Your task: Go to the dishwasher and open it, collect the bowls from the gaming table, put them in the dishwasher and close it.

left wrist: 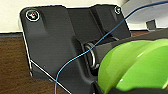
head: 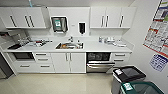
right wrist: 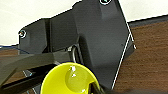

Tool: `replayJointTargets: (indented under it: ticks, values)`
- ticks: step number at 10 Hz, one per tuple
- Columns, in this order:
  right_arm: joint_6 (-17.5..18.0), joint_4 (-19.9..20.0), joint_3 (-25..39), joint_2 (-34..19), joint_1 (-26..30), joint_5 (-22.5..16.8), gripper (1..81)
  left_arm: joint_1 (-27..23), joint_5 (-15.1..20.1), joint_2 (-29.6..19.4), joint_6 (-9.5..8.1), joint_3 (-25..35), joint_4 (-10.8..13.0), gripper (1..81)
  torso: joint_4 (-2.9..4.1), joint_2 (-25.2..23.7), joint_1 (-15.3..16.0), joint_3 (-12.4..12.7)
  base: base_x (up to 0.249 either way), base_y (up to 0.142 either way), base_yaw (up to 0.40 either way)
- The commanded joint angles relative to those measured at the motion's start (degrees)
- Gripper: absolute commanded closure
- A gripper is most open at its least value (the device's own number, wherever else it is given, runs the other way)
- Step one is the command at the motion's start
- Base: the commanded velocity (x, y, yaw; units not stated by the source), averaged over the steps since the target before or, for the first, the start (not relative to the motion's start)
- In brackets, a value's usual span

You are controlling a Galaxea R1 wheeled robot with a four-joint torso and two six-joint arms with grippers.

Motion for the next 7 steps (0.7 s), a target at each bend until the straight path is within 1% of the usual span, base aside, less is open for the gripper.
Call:
replayJointTargets:
  ticks: [1,7]
  values:
    - [-0.03,-0.48,0.14,0.04,2.38,-2.36,81.1,-2.03,1.57,-0.79,0.09,-0.22,0.25,81.1,0.0,0.0,0.05,0.0,0.134,0.0,0.0]
    - [-0.03,-0.48,0.22,0.04,2.82,-2.45,81.1,-2.03,1.57,-0.79,0.0,-0.22,0.51,81.1,0.0,0.02,0.05,0.0,0.135,0.0,0.0]
